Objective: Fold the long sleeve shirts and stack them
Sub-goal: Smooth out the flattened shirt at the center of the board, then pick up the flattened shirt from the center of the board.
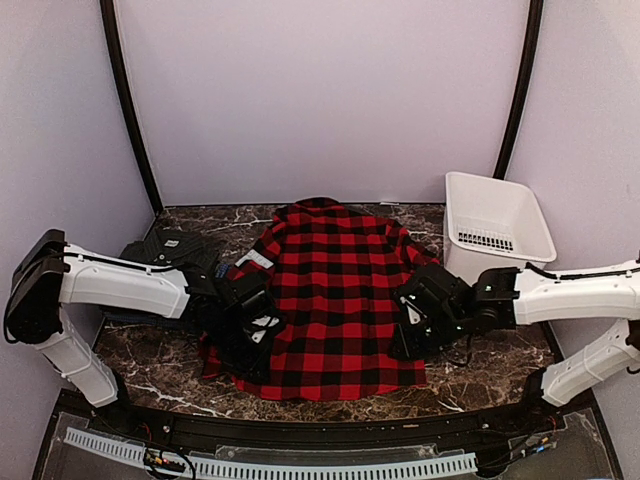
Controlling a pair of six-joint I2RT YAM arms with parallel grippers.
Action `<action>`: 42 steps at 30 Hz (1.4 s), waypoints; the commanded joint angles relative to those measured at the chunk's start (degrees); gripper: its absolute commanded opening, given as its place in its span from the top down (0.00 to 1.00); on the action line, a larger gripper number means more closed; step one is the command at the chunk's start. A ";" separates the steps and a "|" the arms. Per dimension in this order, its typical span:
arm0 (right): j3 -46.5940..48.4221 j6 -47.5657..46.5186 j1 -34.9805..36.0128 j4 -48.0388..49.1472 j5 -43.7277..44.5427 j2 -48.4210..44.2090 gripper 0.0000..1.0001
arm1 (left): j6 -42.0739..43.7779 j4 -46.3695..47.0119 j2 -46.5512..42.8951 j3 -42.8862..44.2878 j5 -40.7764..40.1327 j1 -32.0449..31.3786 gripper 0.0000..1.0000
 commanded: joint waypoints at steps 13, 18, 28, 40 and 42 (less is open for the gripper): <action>-12.45 5.84 -0.65 14.00 1.27 9.99 0.68 | -1.53 3.38 2.65 -1.05 0.98 -1.19 0.84; -18.25 10.98 -0.65 11.64 -0.03 3.33 0.67 | -3.88 5.13 3.57 -1.93 1.87 -4.20 0.84; -18.20 16.61 -0.70 0.03 3.12 -10.57 0.65 | -6.64 4.25 2.90 1.41 3.32 -8.77 0.83; -3.46 4.72 -1.49 3.59 9.90 -6.57 0.58 | -5.81 -18.18 -5.29 18.74 -25.37 5.24 0.66; -1.86 2.33 -1.96 5.89 9.46 -3.71 0.57 | -4.76 -18.94 -5.74 19.44 -26.69 9.19 0.64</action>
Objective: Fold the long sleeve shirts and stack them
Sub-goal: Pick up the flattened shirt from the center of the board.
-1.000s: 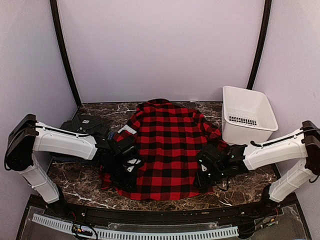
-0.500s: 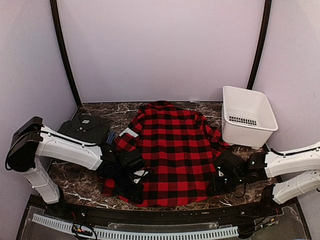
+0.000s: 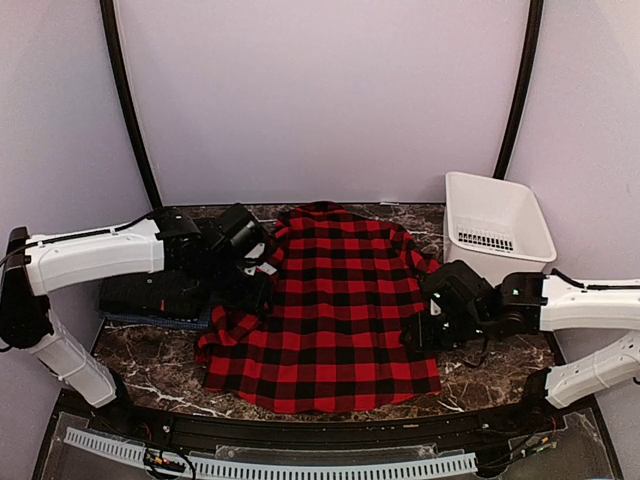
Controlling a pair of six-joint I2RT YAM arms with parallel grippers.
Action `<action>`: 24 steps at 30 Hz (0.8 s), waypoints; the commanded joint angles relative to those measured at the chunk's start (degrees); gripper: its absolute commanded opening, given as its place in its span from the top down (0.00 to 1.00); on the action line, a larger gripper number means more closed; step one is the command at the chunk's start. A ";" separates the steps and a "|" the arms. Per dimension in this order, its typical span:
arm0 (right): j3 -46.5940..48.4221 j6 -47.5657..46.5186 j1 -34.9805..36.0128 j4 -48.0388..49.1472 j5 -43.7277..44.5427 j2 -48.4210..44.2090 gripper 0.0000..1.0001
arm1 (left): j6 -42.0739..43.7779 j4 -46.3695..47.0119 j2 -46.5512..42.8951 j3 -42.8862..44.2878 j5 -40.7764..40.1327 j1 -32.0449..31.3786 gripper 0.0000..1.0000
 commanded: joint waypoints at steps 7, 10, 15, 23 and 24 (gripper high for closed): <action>7.99 -10.87 -1.71 11.85 -1.27 11.78 0.57 | 7.09 -5.76 -0.37 -1.65 -12.01 15.68 0.60; 9.88 -12.30 -1.73 12.82 -1.74 14.54 0.57 | 8.99 -4.00 1.45 -2.53 -12.48 18.95 0.59; 10.87 -13.64 -1.73 14.41 -1.72 17.07 0.57 | 11.73 -0.61 5.53 -3.77 -9.70 21.57 0.55; 11.84 -14.38 -1.73 15.49 -2.36 19.43 0.57 | 13.98 3.20 10.47 -2.68 -7.63 22.74 0.50; 11.85 -14.53 -1.72 15.50 -2.28 19.49 0.57 | 14.17 3.28 11.31 -2.58 -7.62 22.82 0.50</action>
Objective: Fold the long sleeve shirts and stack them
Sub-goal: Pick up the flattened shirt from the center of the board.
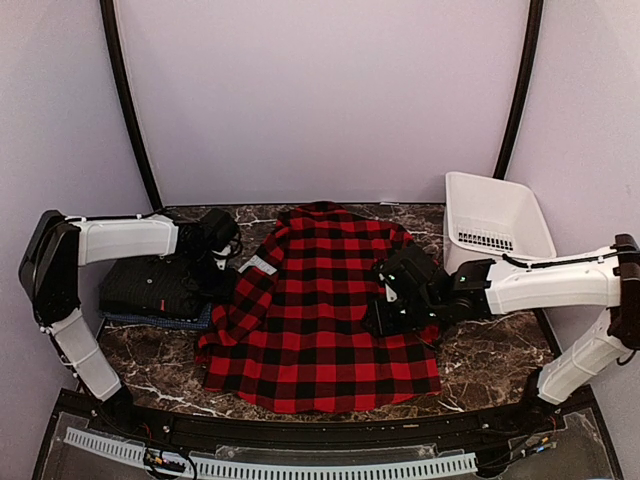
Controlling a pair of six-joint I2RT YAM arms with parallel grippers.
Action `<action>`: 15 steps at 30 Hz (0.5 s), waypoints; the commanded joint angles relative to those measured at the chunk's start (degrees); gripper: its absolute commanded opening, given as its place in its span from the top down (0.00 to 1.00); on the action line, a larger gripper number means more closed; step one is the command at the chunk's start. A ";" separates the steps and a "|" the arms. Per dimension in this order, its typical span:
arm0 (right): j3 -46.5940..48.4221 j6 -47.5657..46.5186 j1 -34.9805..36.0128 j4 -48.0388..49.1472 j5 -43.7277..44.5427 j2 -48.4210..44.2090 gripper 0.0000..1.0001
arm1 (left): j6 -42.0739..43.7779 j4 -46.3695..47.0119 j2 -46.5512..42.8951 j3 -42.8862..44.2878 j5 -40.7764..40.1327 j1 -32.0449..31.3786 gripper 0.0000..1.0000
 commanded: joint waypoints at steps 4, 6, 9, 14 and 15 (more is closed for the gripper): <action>1.72 -1.22 -0.35 2.18 0.06 0.44 0.56 | 2.26 1.96 2.75 1.02 0.69 0.73 0.62; 1.50 -1.23 -0.33 2.30 0.00 0.46 0.56 | 2.35 1.64 2.80 1.27 0.38 0.73 0.76; 1.50 -1.33 -0.38 2.52 -0.23 0.81 0.56 | 2.43 0.45 2.10 2.26 -0.28 0.73 0.93; 1.95 -1.67 -0.36 2.70 -0.46 1.50 0.56 | 2.46 -2.70 -0.48 5.31 -2.30 0.78 1.00; 2.04 -1.64 -0.32 2.77 -0.46 1.63 0.56 | 2.46 -3.16 -1.46 5.84 -2.51 0.80 1.00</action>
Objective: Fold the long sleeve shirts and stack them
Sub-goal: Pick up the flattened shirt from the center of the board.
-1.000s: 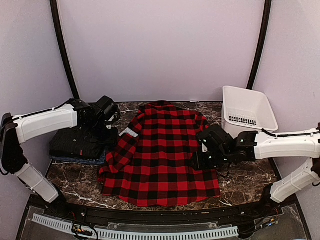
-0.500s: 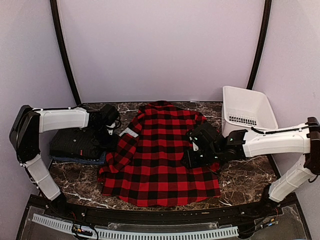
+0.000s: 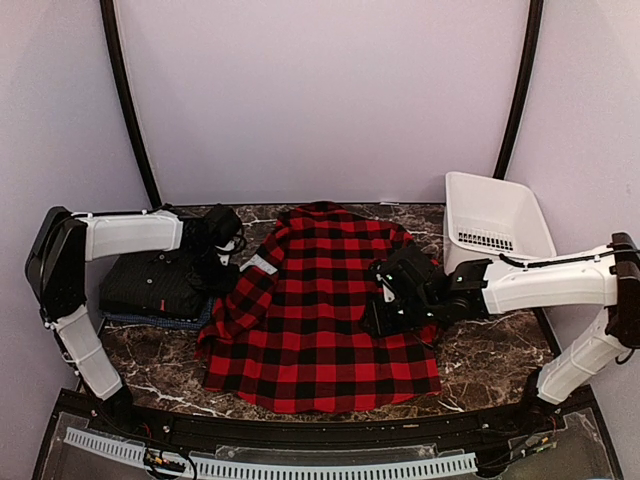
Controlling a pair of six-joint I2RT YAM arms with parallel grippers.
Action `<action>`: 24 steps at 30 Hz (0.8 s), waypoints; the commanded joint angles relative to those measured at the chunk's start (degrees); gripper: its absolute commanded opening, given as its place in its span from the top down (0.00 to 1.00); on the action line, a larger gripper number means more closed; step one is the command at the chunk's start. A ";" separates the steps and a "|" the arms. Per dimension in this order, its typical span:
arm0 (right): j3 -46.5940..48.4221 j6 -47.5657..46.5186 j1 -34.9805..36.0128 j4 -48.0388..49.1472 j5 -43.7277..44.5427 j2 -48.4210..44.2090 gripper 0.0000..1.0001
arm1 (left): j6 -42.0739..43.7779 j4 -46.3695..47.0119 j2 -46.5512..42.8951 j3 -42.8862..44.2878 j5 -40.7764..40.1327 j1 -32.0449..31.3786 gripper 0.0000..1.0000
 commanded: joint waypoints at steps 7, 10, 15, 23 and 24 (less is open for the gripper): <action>2.31 -0.80 -0.40 3.06 -0.31 1.78 0.56 | 0.21 -7.41 -8.98 10.14 -0.12 2.13 1.00; 2.73 -1.06 -0.32 3.54 -0.37 2.30 0.56 | 0.23 -8.20 -10.24 12.46 2.94 3.95 1.00; 3.73 -1.67 -0.35 4.01 -0.23 3.14 0.56 | 0.25 -9.54 -11.45 16.31 4.81 6.55 1.00; 4.46 -3.41 -0.33 7.45 -2.14 3.71 0.55 | -1.59 -6.07 -13.18 17.08 22.11 8.24 1.00; 4.75 -3.75 -0.32 7.92 -2.22 3.77 0.55 | -2.00 -4.54 -13.33 16.24 24.18 8.23 1.00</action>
